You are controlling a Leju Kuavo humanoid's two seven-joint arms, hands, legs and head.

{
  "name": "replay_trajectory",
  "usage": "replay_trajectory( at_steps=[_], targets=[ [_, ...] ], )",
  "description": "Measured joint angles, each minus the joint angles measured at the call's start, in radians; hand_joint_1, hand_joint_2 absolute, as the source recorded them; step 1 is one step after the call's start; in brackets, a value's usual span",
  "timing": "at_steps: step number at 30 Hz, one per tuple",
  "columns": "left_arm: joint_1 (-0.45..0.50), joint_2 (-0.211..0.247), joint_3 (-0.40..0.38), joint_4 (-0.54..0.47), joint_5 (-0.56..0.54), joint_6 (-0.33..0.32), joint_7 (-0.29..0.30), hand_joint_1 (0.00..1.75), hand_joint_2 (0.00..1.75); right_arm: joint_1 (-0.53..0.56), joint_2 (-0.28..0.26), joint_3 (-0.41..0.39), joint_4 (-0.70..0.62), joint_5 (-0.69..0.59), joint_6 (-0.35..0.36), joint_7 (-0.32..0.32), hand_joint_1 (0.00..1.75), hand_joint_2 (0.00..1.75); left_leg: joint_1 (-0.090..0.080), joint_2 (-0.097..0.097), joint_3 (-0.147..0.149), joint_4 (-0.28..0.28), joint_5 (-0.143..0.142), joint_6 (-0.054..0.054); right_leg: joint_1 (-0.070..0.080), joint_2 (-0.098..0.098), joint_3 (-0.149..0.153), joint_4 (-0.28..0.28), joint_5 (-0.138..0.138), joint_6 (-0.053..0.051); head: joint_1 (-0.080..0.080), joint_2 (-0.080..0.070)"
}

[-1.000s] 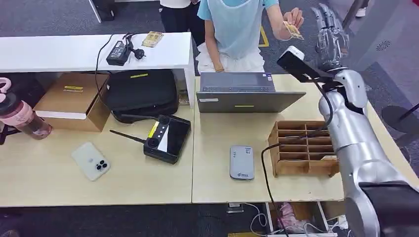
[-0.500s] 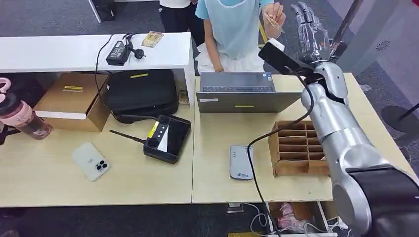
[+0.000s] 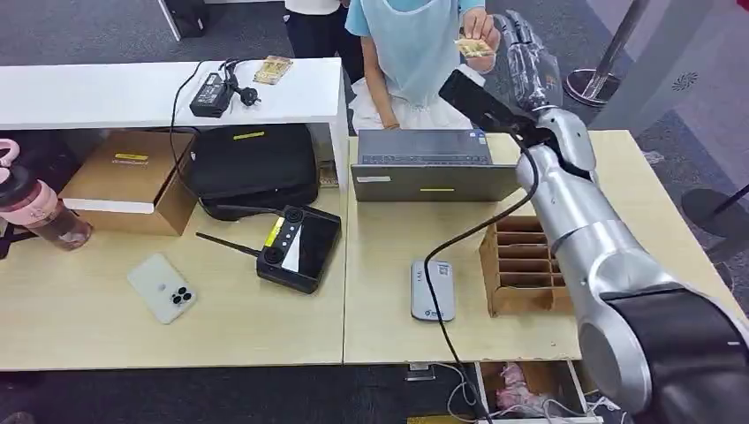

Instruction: Pass the card to the sensor for recognition and then transmit it.

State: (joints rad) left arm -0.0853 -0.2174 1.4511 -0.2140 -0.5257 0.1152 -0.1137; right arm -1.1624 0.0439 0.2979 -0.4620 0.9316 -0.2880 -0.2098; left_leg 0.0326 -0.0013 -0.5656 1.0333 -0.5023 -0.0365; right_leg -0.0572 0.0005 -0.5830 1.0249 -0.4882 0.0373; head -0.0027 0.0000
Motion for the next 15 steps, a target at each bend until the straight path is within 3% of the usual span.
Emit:
replay_trajectory(
  at_steps=[15],
  targets=[
    [0.0, 0.0, 0.0, 0.0, -0.008, -0.013, 0.003, 0.0, 1.75, -0.023, 0.008, -0.001, 0.04, 0.054, -0.016, 0.026, 0.0, 1.75, 0.0, 0.0, 0.0, 0.0, 0.0, 0.0, 0.0, 0.0, 0.0, 0.0, 0.0, 0.0, 0.0, 0.0]
  ],
)
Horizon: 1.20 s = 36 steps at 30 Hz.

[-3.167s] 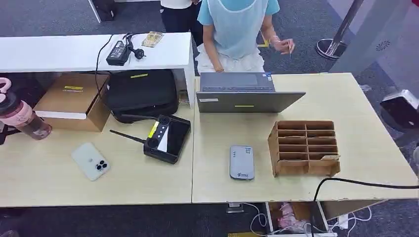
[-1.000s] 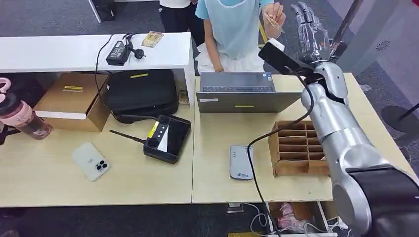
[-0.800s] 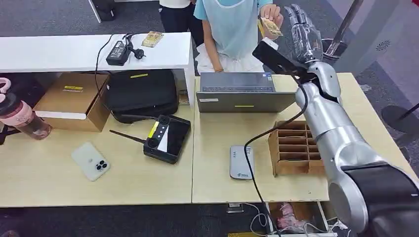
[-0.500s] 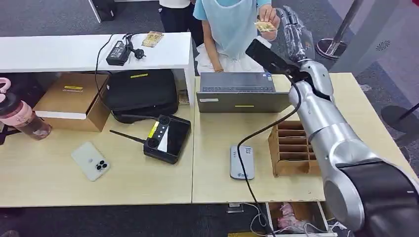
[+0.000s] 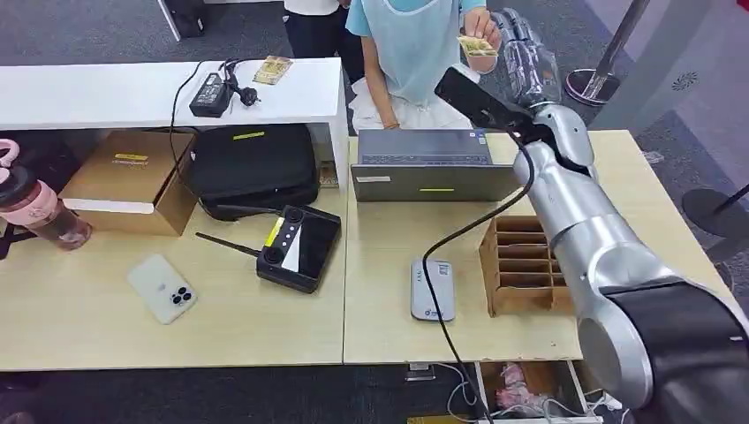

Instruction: Pass the card to the sensor for recognition and then transmit it.

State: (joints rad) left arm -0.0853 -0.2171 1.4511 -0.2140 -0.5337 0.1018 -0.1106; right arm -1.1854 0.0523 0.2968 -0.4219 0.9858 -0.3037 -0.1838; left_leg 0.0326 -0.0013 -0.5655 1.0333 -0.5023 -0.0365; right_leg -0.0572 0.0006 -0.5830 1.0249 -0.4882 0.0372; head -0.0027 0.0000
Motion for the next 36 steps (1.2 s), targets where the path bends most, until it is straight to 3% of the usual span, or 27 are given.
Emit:
replay_trajectory(
  at_steps=[10, 36],
  targets=[
    [-0.002, 0.001, 0.0, 0.0, -0.008, -0.008, 0.016, 0.0, 1.75, 0.0, 0.008, 0.021, 0.024, 0.128, -0.025, 0.084, 0.0, 1.75, 0.0, 0.0, 0.0, 0.0, 0.0, 0.0, 0.0, 0.0, 0.0, 0.0, 0.0, 0.0, 0.0, 0.0],
    [-0.007, 0.0, 0.0, 0.0, 0.013, 0.019, 0.028, 0.0, 1.75, -0.02, 0.058, 0.059, 0.057, 0.198, 0.044, 0.153, 0.0, 1.75, 0.0, 0.0, 0.0, 0.0, 0.0, 0.0, 0.0, 0.0, 0.0, 0.0, 0.0, 0.0, 0.0, 0.0]
  ],
)
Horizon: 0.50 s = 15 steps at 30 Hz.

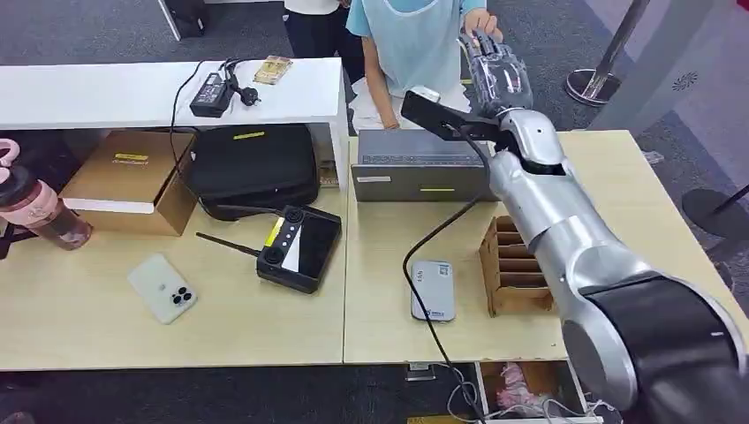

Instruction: Pass the card to the sensor for recognition and then transmit it.

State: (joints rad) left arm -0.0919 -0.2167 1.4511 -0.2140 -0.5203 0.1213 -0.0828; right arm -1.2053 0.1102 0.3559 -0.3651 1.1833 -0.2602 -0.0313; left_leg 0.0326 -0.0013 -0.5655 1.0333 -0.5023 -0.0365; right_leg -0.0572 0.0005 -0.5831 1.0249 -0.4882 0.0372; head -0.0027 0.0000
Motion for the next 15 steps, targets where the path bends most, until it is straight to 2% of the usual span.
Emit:
replay_trajectory(
  at_steps=[15],
  targets=[
    [0.0, -0.006, 0.0, 0.0, -0.002, 0.009, -0.001, 0.0, 1.75, -0.009, -0.01, 0.0, 0.017, 0.018, 0.007, 0.029, 0.0, 1.75, 0.0, 0.0, 0.0, 0.0, 0.0, 0.0, 0.0, 0.0, 0.0, 0.0, 0.0, 0.0, 0.0, 0.0]
  ],
)
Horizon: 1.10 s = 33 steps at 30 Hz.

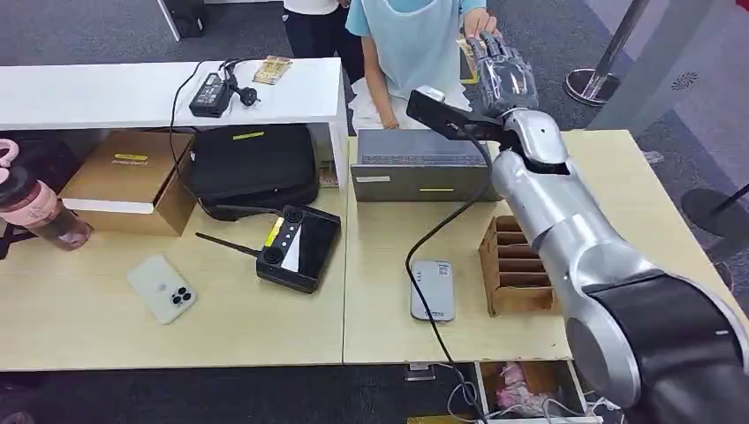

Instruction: Pass the card to the sensor for recognition and then transmit it.

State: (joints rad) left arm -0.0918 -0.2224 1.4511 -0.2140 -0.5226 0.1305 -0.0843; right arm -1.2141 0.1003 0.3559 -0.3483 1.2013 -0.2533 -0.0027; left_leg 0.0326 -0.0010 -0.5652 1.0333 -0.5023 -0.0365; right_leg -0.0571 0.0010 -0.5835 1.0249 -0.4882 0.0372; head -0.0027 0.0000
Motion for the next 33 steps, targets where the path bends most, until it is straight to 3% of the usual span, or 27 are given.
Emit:
replay_trajectory(
  at_steps=[13, 25, 33],
  targets=[
    [-0.001, -0.002, 0.0, 0.0, 0.017, 0.02, 0.003, 0.0, 1.75, -0.022, -0.004, -0.002, 0.002, 0.013, -0.001, -0.003, 0.0, 1.75, 0.0, 0.0, 0.0, 0.0, 0.0, 0.0, 0.0, 0.0, 0.0, 0.0, 0.0, 0.0, 0.0, 0.0],
    [0.001, -0.016, 0.0, 0.0, 0.024, 0.104, 0.011, 0.0, 1.75, -0.038, 0.057, -0.002, 0.002, 0.021, 0.011, -0.009, 0.0, 1.75, 0.0, 0.0, 0.0, 0.0, 0.0, 0.0, 0.0, 0.0, 0.0, 0.0, 0.0, 0.0, 0.0, 0.0],
    [0.004, -0.016, 0.0, 0.0, 0.021, 0.08, 0.005, 0.0, 1.75, -0.044, 0.059, -0.01, 0.002, 0.024, 0.015, 0.001, 0.0, 1.75, 0.0, 0.001, 0.0, 0.0, 0.0, 0.0, 0.0, 0.0, 0.0, 0.0, 0.0, 0.0, 0.0, 0.0]
  ],
)
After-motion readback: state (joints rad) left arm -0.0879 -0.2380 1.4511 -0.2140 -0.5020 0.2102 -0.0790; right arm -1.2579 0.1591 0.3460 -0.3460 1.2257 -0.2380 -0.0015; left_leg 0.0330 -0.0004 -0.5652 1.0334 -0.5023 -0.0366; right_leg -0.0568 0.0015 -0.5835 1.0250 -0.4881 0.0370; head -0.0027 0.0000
